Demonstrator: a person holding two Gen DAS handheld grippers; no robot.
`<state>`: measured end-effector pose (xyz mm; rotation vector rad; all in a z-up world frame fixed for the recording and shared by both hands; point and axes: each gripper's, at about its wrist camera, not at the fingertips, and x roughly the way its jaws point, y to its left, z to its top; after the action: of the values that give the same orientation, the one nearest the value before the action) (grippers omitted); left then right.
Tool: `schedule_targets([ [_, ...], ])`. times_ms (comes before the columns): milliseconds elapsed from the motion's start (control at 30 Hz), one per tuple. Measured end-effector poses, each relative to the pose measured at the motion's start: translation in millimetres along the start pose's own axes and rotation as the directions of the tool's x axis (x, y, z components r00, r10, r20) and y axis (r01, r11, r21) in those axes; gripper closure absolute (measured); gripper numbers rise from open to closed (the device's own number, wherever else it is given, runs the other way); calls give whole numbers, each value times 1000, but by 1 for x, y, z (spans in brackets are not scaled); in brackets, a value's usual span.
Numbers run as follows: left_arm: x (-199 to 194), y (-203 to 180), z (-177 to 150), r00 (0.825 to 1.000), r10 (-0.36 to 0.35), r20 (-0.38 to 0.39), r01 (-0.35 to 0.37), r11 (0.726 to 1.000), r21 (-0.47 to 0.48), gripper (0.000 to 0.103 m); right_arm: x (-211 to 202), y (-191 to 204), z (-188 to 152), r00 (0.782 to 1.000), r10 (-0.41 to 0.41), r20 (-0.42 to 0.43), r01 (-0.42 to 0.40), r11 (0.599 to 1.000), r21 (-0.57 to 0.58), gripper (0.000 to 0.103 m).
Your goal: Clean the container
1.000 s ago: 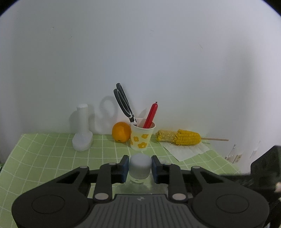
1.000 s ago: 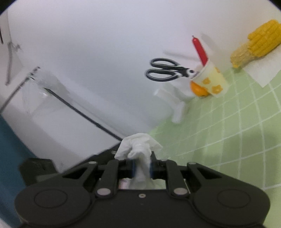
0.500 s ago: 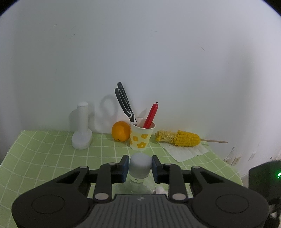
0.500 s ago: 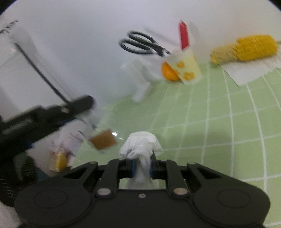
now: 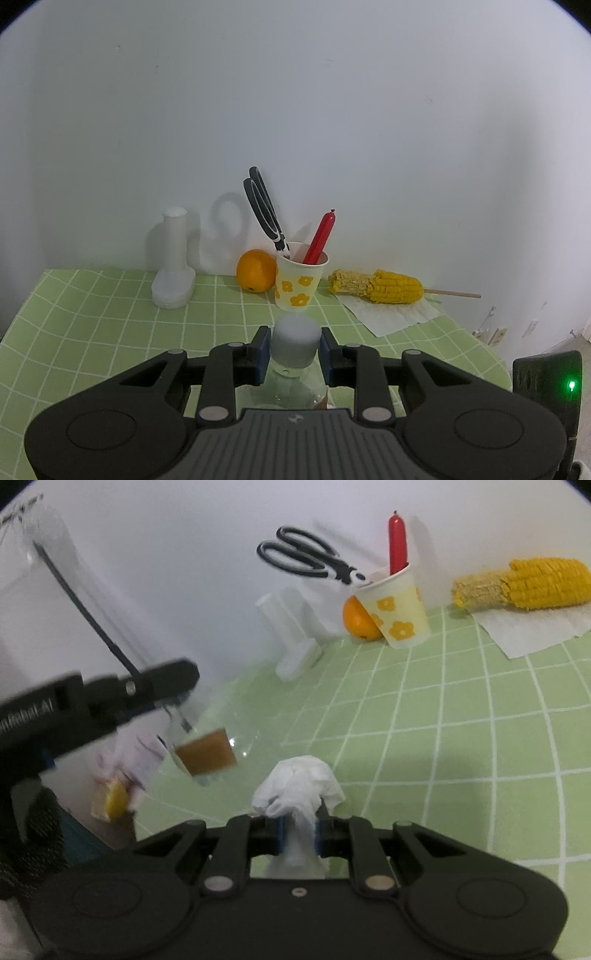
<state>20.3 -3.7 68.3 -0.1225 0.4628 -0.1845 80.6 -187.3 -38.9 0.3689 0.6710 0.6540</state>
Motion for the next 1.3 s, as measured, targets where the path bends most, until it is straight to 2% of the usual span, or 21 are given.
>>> schedule_targets([
  [133, -1, -1, -1, 1000, 5, 2, -5, 1000, -2, 74, 3, 8, -1, 999, -6, -33, 4, 999, -54, 86],
  [233, 0, -3, -1, 1000, 10, 6, -10, 1000, -5, 74, 3, 11, -2, 998, 27, -61, -31, 998, -60, 86],
  [333, 0, -2, -2, 1000, 14, 14, -14, 1000, -4, 74, 0, 2, -4, 989, 132, -71, -129, 991, 41, 86],
  [433, -3, -3, -8, 999, 16, 35, -17, 999, 30, 69, -15, -10, -2, 982, 190, -13, -187, 973, 135, 86],
  [500, -5, -2, -14, 999, 21, 41, -23, 999, 43, 64, -28, -15, 0, 988, 150, 31, -153, 976, 155, 86],
  [567, -10, 0, -22, 998, 18, 56, -21, 999, 46, 60, -42, -18, 2, 997, 49, 61, -59, 985, 160, 86],
  [633, -12, 1, -31, 999, 7, 51, -9, 999, 45, 54, -54, -20, 3, 995, -54, 81, 40, 985, 168, 86],
  [700, -14, -2, -40, 998, 10, 56, -13, 998, 63, 51, -65, -21, 5, 991, -90, 97, 72, 981, 179, 86],
  [833, -14, -8, -53, 997, 15, 77, -24, 993, 118, 42, -76, -9, 13, 990, -79, 117, 60, 986, 157, 86],
  [933, -10, -8, -59, 995, 3, 95, -17, 990, 140, 37, -73, 6, 24, 993, -26, 119, 12, 993, 117, 86],
  [1033, -3, -3, -63, 996, -11, 92, -2, 991, 136, 36, -66, 23, 35, 992, 36, 120, -48, 995, 92, 86],
  [1300, 11, 0, -70, 993, -15, 114, -2, 989, 145, 42, -46, 61, 56, 993, 65, 97, -64, 998, -11, 86],
])
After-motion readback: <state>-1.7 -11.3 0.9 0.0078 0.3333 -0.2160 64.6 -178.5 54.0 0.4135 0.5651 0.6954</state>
